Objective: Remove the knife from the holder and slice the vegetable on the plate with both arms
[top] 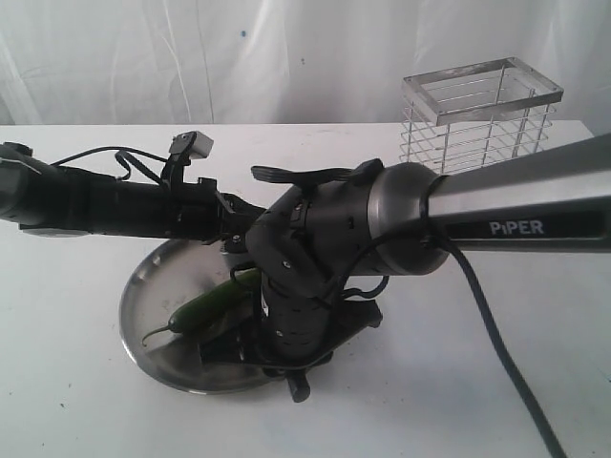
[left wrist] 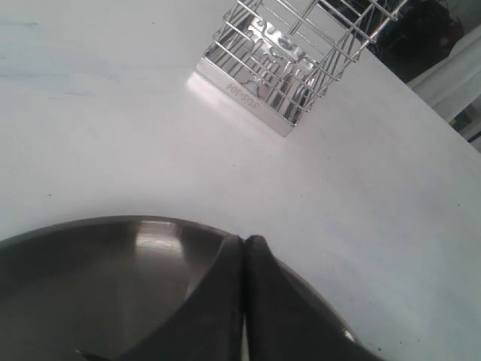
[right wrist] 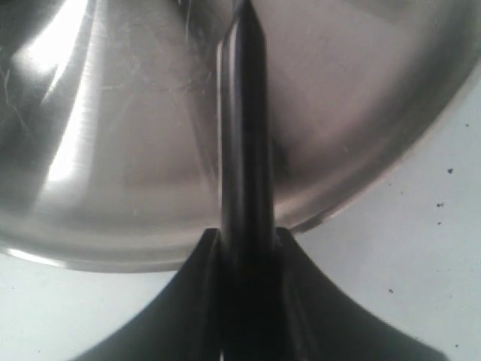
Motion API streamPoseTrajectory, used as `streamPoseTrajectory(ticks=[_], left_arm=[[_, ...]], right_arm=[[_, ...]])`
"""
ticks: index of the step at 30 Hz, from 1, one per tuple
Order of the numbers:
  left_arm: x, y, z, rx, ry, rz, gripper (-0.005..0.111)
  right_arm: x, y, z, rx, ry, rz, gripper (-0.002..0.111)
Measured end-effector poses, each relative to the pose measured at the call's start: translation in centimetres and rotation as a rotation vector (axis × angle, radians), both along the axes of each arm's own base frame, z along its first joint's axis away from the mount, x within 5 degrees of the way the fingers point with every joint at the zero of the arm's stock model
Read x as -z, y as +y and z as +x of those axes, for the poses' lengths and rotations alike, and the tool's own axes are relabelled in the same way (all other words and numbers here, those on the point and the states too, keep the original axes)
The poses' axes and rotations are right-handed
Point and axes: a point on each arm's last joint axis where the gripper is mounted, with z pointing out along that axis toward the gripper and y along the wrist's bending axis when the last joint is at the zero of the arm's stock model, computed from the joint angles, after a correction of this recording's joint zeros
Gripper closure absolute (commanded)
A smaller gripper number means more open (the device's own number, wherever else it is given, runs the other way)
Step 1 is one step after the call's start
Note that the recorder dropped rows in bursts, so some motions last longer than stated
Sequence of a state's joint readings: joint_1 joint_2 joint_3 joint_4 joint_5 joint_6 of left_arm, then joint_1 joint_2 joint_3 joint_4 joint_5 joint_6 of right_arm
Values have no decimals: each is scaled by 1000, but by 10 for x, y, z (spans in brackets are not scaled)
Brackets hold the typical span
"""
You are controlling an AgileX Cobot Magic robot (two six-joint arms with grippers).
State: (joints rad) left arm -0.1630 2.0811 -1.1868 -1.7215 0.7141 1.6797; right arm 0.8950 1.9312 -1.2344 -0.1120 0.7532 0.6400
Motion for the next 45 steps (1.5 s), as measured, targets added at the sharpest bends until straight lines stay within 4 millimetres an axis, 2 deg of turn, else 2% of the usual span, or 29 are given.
streamPoseTrajectory(ticks=[26, 35, 45], left_arm=[[0, 0, 0, 6, -18, 10, 107], [19, 1, 2, -9, 27, 36, 107], [24, 2, 2, -16, 38, 47, 107]], right_arm=[[-2, -4, 5, -122, -80, -71, 108], [-2, -4, 5, -143, -81, -77, 108], [1, -5, 5, -150, -73, -94, 108]])
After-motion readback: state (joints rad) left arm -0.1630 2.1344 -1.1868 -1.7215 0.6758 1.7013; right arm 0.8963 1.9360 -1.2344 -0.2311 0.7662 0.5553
